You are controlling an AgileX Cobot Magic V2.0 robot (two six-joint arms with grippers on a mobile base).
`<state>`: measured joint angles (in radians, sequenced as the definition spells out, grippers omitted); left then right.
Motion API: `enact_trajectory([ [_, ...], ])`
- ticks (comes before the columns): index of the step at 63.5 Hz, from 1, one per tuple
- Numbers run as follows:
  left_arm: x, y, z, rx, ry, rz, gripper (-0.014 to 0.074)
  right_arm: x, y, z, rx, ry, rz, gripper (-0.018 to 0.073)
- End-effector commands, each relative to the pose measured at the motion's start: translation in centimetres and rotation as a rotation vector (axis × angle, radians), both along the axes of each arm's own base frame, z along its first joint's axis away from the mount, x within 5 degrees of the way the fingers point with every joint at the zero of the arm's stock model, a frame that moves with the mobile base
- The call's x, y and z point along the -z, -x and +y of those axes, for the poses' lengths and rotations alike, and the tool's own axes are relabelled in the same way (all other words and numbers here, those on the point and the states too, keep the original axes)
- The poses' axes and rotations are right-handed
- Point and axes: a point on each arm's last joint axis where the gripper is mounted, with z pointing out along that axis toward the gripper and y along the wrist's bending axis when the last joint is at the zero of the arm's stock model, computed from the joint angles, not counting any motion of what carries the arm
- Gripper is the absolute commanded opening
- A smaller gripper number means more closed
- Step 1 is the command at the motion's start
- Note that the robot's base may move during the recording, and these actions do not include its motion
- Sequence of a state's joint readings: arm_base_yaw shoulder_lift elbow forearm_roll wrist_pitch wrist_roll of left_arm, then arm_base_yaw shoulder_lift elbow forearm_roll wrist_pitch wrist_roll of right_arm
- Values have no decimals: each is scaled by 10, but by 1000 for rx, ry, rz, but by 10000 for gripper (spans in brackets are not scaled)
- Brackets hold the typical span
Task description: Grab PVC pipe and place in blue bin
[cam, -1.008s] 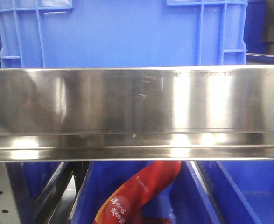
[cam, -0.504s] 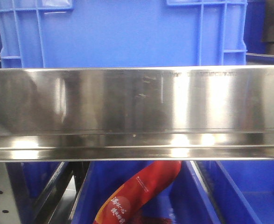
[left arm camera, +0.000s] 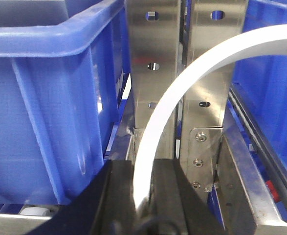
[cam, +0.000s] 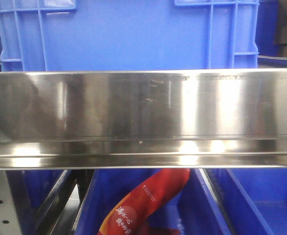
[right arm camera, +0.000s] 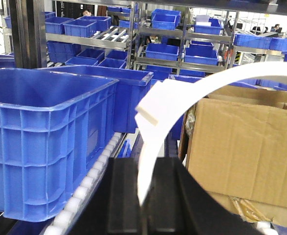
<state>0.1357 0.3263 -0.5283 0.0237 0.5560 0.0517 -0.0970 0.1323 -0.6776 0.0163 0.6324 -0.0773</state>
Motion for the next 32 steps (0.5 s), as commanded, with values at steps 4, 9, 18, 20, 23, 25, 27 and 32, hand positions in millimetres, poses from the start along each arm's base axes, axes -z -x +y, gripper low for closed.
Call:
enact_trajectory([
  [4, -3, 0, -1, 5, 4, -33, -111, -3, 1, 0, 0, 5, -40, -155],
  [9, -3, 0, -1, 5, 4, -33, -111, -3, 1, 0, 0, 5, -42, -155],
  [18, -3, 0, -1, 5, 4, -33, -111, -4, 1, 0, 0, 6, -46, -155],
  [20, -4, 0, -1, 5, 3, -34, -111, -4, 1, 0, 0, 6, -46, -155],
  [23, -4, 0, -1, 5, 3, -34, -111, -4, 1, 0, 0, 6, -46, -155],
  [25, -4, 0, -1, 5, 3, -34, -111, -4, 1, 0, 0, 6, -46, -155],
  [27, -4, 0, -1, 5, 3, -36, -111, -4, 1, 0, 0, 6, -46, -155],
  [32, -4, 0, -1, 5, 2, -41, -111, -4, 1, 0, 0, 7, -55, -155],
])
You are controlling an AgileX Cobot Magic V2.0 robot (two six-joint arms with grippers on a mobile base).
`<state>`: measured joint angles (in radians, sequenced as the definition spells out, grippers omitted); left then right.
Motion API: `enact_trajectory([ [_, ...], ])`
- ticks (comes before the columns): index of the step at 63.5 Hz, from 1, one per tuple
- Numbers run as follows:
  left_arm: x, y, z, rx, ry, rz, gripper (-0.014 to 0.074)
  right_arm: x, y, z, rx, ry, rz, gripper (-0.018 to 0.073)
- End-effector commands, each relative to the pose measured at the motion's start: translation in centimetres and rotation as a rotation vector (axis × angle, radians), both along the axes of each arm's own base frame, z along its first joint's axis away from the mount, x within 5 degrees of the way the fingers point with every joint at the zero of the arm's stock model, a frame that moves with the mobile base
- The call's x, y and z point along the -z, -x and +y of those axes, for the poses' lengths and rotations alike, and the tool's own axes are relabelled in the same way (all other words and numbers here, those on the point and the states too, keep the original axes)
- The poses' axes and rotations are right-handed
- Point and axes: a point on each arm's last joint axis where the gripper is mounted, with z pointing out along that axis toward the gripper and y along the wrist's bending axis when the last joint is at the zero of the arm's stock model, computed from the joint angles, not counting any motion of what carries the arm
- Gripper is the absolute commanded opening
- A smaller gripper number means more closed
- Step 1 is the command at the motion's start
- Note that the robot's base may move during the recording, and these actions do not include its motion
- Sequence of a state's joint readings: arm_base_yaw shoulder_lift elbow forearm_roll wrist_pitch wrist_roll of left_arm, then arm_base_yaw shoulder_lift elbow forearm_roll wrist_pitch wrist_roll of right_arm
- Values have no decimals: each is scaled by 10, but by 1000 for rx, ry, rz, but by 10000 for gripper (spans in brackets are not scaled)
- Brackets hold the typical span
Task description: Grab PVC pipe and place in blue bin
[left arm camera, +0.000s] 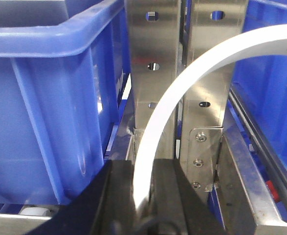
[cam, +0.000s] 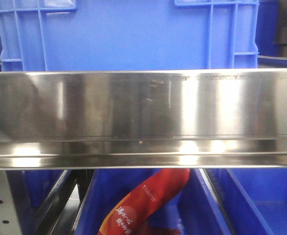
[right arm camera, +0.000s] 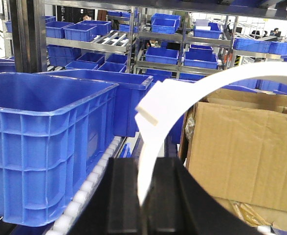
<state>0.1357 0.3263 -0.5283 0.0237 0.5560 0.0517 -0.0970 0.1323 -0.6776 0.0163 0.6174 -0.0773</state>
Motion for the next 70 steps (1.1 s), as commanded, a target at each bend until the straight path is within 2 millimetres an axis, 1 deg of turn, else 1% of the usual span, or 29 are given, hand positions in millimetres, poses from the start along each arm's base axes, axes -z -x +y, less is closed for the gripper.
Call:
enact_trajectory([
  [1, -4, 0, -1, 5, 2, -41, -111, -3, 1, 0, 0, 6, -45, -155],
  [14, -4, 0, -1, 6, 6, -44, -111, -8, 1, 0, 1, 10, -95, -155],
  [25, -8, -1, -1, 10, 11, -90, -111, -8, 1, 0, 1, 10, -97, -155],
  [42, -9, -1, -1, 11, 16, -96, -111, -8, 1, 0, 1, 10, -99, -155],
  [49, -14, -1, -4, 27, 76, -144, -111, -10, 2, 0, 1, 12, -113, -155],
  [59, -22, 1, -7, 72, -9, -152, -111, -11, 2, 0, 1, 13, -131, -155],
  [70, -39, 5, -11, 111, 15, -226, -111, -13, 2, 0, 0, 13, -153, -155],
])
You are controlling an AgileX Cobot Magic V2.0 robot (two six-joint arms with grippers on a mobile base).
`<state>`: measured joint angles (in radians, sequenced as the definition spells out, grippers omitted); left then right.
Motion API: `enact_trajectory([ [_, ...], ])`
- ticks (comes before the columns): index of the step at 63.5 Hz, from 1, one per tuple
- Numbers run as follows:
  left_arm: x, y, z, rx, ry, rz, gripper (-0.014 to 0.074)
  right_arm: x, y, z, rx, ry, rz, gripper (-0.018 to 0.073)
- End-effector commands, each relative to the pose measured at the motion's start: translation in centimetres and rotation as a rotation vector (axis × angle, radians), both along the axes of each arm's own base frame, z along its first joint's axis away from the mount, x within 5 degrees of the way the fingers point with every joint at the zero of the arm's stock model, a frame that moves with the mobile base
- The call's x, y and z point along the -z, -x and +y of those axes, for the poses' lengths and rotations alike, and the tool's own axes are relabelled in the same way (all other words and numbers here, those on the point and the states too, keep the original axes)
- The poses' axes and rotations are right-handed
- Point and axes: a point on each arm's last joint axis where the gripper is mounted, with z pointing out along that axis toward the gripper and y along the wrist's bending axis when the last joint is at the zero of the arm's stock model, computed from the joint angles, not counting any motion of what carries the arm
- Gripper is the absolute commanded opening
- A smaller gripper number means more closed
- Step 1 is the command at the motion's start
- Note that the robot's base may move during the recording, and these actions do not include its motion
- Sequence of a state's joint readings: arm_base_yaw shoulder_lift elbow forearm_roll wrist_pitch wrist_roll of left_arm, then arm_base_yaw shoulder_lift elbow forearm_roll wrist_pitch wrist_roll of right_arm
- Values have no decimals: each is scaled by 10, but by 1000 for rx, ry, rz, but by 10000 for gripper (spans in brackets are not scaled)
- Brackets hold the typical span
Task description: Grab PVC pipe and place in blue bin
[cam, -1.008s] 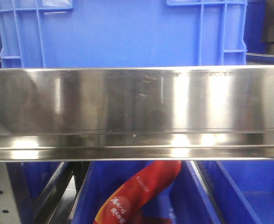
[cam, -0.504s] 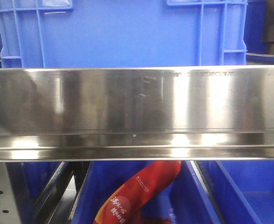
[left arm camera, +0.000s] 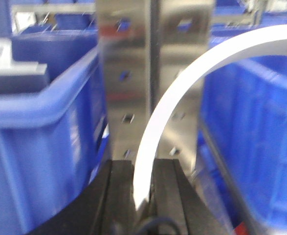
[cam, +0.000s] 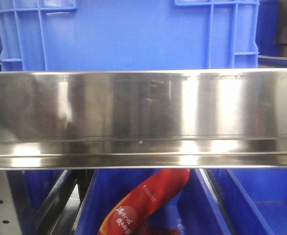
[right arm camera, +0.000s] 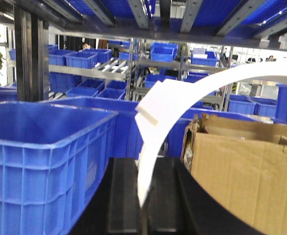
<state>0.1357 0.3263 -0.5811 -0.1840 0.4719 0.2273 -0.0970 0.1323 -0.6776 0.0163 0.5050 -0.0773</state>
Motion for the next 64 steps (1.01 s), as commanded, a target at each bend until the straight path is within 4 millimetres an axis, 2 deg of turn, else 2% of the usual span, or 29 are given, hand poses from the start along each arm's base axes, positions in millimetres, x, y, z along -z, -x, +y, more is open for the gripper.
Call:
enact_trajectory([
  [1, -16, 4, -3, 22, 8, -88, -111, -3, 1, 0, -2, 3, -41, -155],
  [13, -42, 3, -8, 88, -5, -147, -111, -3, 1, 1, -20, -23, -46, -155],
  [31, -65, -22, -12, 161, 5, -140, -111, -3, 1, 2, -23, -27, -47, -155],
  [41, -80, -30, -21, 277, -57, -141, -111, -3, 1, 2, -23, -27, -47, -155],
  [48, -86, -34, -23, 311, -61, -156, -111, -3, 1, 2, -23, -27, -47, -155],
  [64, -82, -46, -26, 367, -63, -114, -111, -3, 1, 2, -23, -27, -47, -155],
])
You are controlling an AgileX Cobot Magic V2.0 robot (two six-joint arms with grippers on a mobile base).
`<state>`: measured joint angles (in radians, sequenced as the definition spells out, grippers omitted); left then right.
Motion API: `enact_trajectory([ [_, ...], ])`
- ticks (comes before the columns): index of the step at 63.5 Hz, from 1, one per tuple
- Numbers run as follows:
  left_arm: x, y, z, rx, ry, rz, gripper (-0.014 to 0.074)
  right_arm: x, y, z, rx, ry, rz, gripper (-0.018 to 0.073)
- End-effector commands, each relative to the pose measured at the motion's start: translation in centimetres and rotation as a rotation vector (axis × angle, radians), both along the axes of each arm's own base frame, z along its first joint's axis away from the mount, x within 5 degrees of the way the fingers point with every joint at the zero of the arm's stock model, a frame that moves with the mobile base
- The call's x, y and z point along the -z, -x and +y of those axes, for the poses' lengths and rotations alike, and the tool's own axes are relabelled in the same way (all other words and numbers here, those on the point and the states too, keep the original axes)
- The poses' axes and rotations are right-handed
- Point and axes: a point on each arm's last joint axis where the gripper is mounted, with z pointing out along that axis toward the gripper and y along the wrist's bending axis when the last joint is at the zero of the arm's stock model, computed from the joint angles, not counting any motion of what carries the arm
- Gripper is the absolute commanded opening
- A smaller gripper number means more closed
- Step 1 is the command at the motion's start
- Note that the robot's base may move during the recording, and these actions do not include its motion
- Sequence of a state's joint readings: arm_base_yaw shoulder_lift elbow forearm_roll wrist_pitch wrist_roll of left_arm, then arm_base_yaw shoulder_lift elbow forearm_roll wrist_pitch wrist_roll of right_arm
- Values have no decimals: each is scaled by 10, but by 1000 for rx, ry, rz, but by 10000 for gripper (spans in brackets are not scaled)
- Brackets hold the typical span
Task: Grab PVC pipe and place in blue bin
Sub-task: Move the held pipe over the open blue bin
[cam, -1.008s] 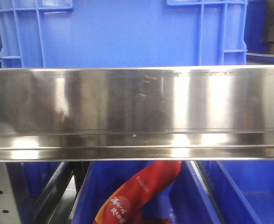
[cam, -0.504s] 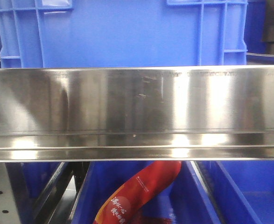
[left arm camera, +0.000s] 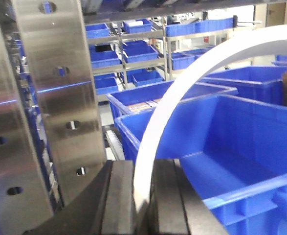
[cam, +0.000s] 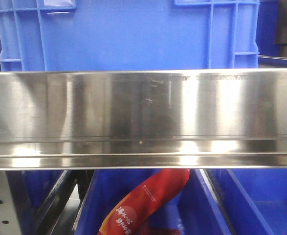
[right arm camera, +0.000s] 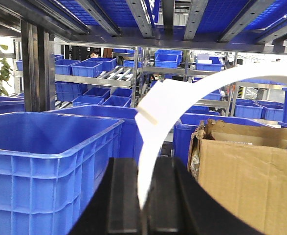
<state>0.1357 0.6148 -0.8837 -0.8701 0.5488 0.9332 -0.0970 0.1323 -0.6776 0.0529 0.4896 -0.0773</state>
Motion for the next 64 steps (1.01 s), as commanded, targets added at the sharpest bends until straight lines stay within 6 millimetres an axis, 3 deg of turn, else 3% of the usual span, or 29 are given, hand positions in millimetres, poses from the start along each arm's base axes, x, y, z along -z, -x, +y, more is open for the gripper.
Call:
enact_trajectory([
  [1, -1, -4, -4, 49, 13, 5, -111, -2, 1, 0, -1, 1, -28, -155],
  [14, 0, -16, -7, 104, 15, 3, -111, -2, 1, 0, -1, 1, -28, -155],
  [64, -1, -13, -22, 213, -83, -46, -111, 1, 0, 0, -4, -3, 10, -155],
])
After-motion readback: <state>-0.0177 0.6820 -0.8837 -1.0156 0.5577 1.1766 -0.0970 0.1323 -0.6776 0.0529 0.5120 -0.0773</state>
